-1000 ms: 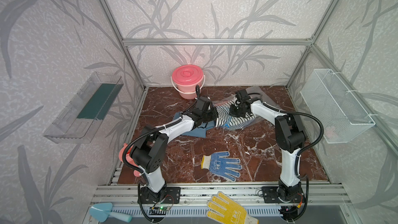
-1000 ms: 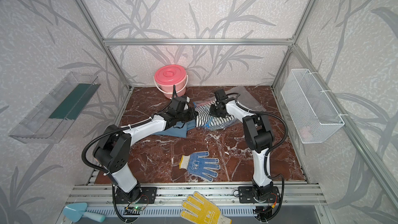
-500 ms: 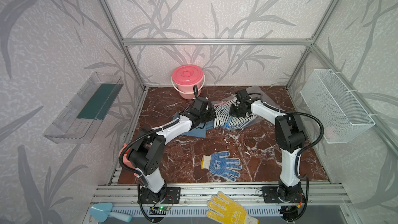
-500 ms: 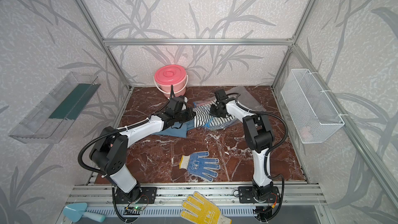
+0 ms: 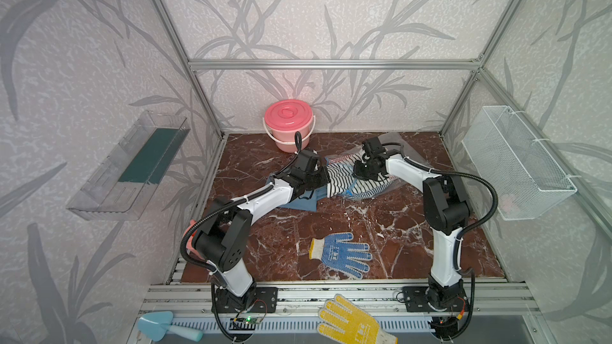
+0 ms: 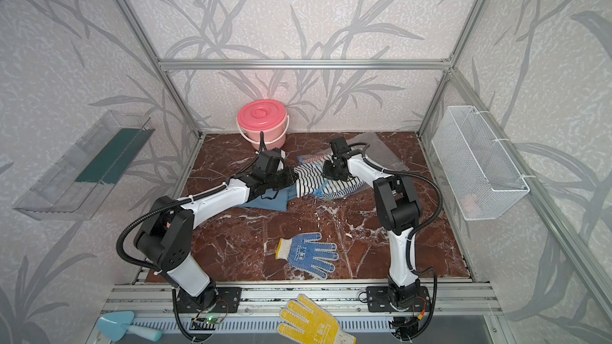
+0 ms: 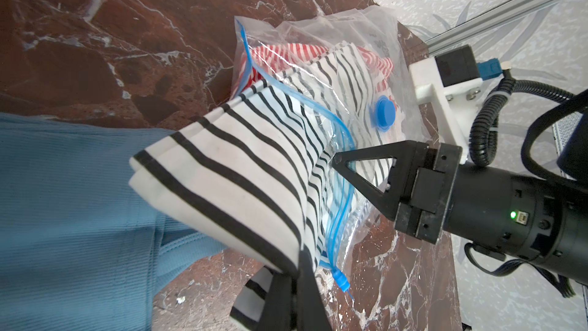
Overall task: Take the tank top out of the vacuum bag
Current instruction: Take out the tank top from the vacuum bag.
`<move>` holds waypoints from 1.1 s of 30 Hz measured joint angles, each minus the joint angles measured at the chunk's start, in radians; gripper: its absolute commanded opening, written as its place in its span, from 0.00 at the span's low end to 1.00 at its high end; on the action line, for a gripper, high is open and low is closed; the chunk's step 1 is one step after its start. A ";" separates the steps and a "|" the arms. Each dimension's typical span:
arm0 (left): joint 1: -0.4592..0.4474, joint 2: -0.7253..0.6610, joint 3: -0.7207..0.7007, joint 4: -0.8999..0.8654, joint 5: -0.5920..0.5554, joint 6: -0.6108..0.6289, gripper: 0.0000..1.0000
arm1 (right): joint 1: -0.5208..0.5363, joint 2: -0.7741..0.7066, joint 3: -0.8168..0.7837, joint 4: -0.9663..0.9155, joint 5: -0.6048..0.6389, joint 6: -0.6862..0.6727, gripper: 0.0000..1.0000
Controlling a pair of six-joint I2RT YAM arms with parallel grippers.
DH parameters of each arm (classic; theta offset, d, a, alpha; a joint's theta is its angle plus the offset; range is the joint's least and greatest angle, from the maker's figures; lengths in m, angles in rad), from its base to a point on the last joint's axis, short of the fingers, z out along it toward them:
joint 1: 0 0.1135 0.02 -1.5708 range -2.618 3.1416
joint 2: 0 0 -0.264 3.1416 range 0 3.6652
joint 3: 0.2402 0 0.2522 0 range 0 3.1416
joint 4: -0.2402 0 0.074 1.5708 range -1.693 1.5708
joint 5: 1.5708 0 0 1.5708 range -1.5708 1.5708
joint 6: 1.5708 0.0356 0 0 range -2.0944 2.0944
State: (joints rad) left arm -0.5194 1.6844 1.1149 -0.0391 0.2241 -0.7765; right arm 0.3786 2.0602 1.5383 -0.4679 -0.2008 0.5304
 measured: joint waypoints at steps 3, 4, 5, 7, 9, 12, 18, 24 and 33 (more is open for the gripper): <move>0.003 -0.012 -0.008 -0.001 -0.003 0.000 0.00 | 0.000 0.000 -0.003 0.000 0.000 0.000 0.00; 0.003 -0.016 -0.010 -0.002 -0.006 0.001 0.00 | 0.000 0.000 -0.003 0.000 0.000 0.000 0.00; 0.004 -0.018 -0.010 -0.003 -0.008 0.002 0.00 | 0.000 0.000 -0.004 0.000 0.000 0.000 0.00; 0.004 -0.022 -0.010 -0.005 -0.013 0.007 0.00 | 0.000 0.000 -0.005 0.000 0.000 0.000 0.00; 0.004 -0.025 -0.010 -0.007 -0.018 0.015 0.00 | 0.000 0.000 -0.005 0.000 0.000 0.000 0.00; 0.005 -0.029 -0.010 -0.008 -0.024 0.021 0.00 | 0.000 -0.006 -0.013 0.003 0.000 0.000 0.00; 0.008 -0.030 -0.011 -0.014 -0.034 0.026 0.00 | -0.001 -0.019 -0.023 0.004 0.001 -0.001 0.00; 0.011 -0.030 -0.011 -0.015 -0.040 0.026 0.00 | -0.001 -0.020 -0.025 0.004 0.000 -0.001 0.00; 0.016 -0.037 -0.013 -0.018 -0.041 0.026 0.00 | -0.001 -0.026 -0.027 0.004 0.010 -0.007 0.00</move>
State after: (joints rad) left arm -0.5034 1.6478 1.1015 -0.0574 0.1833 -0.7506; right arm 0.3775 2.0346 1.5108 -0.4641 -0.1905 0.5232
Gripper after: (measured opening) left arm 0.046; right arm 0.048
